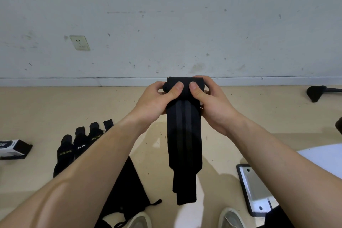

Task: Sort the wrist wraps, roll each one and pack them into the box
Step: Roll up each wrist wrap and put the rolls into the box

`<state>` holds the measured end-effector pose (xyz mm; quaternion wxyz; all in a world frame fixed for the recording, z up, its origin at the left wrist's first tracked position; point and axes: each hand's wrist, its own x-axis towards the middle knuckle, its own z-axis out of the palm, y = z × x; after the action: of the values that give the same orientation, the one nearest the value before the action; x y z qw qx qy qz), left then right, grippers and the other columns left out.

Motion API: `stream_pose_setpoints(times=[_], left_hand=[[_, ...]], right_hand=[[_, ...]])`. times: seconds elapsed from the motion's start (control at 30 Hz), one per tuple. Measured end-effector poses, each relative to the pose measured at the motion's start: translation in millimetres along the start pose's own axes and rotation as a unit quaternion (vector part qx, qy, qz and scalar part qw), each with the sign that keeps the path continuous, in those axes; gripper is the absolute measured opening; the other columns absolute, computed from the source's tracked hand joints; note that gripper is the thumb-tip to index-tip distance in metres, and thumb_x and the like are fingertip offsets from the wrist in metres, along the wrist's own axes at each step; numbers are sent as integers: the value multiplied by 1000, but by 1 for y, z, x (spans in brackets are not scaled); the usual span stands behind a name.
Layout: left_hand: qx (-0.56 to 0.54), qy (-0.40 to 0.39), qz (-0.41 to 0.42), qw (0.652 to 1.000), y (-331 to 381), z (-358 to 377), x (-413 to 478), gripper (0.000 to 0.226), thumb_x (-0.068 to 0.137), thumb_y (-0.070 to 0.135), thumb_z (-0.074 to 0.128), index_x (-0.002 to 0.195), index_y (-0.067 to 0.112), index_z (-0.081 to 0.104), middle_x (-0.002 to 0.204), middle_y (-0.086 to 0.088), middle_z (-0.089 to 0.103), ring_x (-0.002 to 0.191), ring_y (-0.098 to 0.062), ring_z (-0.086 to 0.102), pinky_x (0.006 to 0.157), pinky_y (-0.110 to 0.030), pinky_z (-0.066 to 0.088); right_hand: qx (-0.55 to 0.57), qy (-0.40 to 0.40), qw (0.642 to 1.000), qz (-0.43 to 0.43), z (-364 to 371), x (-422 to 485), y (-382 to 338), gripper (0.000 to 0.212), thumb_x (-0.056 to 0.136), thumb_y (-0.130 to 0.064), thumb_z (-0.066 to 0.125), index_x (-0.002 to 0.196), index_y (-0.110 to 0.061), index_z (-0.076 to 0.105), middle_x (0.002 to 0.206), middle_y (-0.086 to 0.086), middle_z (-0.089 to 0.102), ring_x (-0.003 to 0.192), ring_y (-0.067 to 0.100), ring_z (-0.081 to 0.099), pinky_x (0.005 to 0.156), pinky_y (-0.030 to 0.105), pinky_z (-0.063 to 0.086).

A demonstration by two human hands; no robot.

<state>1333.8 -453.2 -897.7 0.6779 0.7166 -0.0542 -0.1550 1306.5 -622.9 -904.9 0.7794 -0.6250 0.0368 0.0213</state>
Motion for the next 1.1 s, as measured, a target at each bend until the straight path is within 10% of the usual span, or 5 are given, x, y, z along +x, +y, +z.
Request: stream_pose_setpoints(times=[0.17,0.37,0.7,0.87,1.1], left_hand=[[25,18,18,999,-4,-6,4,40,92,32,78,127,16,65,108,-9,79,101,-25,77,100,-49,58],[24,25,33,999,-6,-7,5,45,90,20,81,129,21,60,116,-9,74,107,-24,74,100,-48,58],[-8,-22,-31,999,-3,-4,1,60,84,50,76,129,11,62,119,-9,76,102,-22,77,85,-32,61],[-9,11,-4,1000,-7,-4,4,42,93,39,75,124,13,65,115,-9,77,103,-25,76,97,-47,59],[-7,16,22,1000,-7,-3,4,50,85,28,83,128,21,58,114,-14,75,103,-28,76,99,-48,58]], right_hand=[[5,-45,999,19,-5,0,-1,31,100,-19,64,129,-22,55,103,5,69,93,22,71,86,37,58],[-58,-43,995,66,-5,0,-2,43,97,-59,55,128,-28,57,121,0,72,104,26,74,94,48,58],[-27,-31,999,-5,-7,3,2,29,103,-21,58,131,-21,53,75,-9,69,76,11,70,79,37,56],[-4,-52,999,-1,-9,2,0,33,101,-14,61,131,-26,54,99,5,70,91,20,71,83,37,59],[-30,-49,994,97,-8,2,-3,44,97,-58,54,130,-29,58,118,-3,71,108,25,72,90,47,59]])
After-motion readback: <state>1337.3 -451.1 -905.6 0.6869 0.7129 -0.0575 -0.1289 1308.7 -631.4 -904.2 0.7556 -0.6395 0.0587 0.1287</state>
